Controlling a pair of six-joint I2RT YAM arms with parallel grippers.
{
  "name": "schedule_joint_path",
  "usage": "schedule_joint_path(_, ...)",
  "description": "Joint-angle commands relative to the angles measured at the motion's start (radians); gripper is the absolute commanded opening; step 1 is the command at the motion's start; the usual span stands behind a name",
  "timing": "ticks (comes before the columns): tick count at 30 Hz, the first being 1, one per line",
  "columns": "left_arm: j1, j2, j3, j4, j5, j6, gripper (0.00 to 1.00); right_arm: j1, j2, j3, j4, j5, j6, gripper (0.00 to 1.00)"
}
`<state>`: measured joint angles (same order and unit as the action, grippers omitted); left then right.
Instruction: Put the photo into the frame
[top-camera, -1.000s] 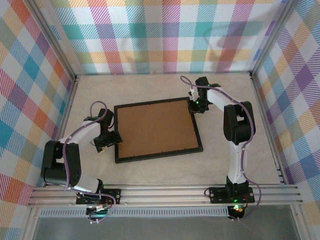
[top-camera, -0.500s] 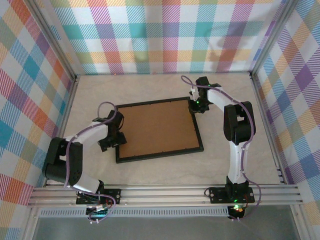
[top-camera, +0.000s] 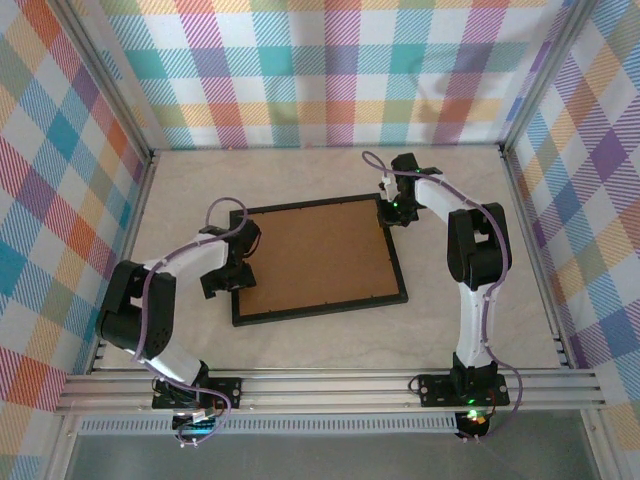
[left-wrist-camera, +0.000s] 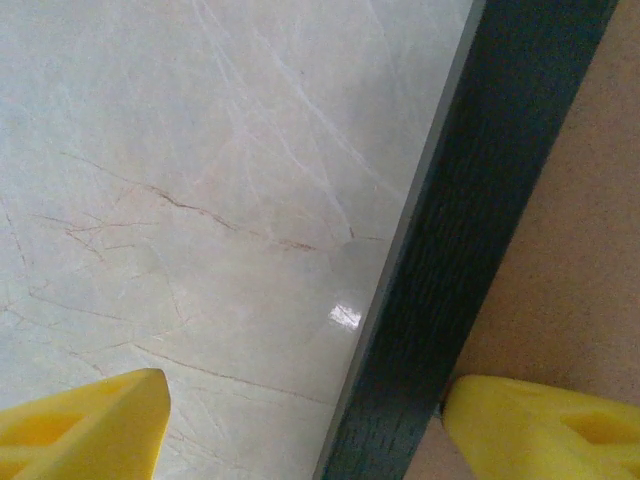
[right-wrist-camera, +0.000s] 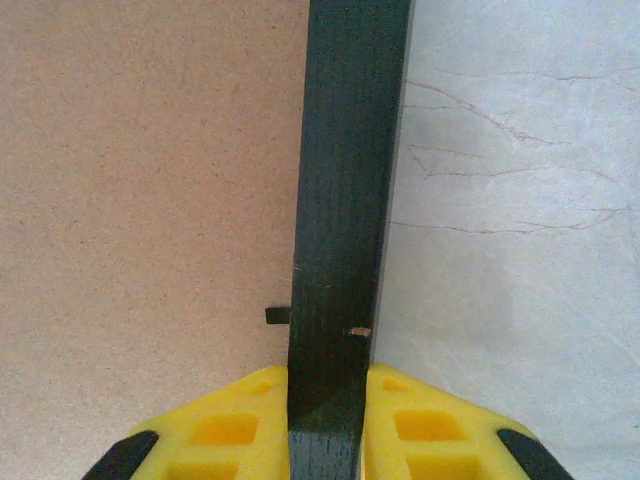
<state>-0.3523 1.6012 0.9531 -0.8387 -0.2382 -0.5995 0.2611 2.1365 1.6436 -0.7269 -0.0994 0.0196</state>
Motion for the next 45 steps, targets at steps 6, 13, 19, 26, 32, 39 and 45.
schedule_joint_path(6, -0.042, -0.059, 0.133, 0.037, 0.094, 0.085, 0.82, 0.013, 0.006, -0.041, -0.095, -0.003, 0.007, 0.2)
schedule_joint_path(13, 0.039, -0.166, 0.058, 0.064, 0.049, 0.084, 0.88, 0.011, -0.003, -0.028, -0.091, 0.029, 0.001, 0.3)
schedule_joint_path(19, 0.111, -0.202, -0.038, 0.12, 0.162, 0.068, 0.91, 0.012, -0.018, 0.004, -0.075, 0.069, 0.023, 0.49)
schedule_joint_path(26, 0.207, -0.144, 0.017, 0.346, 0.23, 0.08, 1.0, 0.012, -0.179, -0.01, -0.121, 0.135, 0.08, 0.79)
schedule_joint_path(32, 0.24, 0.115, 0.293, 0.46, 0.295, 0.119, 1.0, 0.054, -0.364, -0.188, -0.202, 0.147, 0.144, 0.99)
schedule_joint_path(39, 0.258, 0.467, 0.713, 0.346, 0.366, 0.188, 1.0, 0.187, -0.555, -0.445, -0.261, 0.16, 0.253, 0.99)
schedule_joint_path(45, 0.259, 0.646, 0.934, 0.263, 0.397, 0.225, 1.0, 0.277, -0.693, -0.637, -0.243, 0.034, 0.443, 0.98)
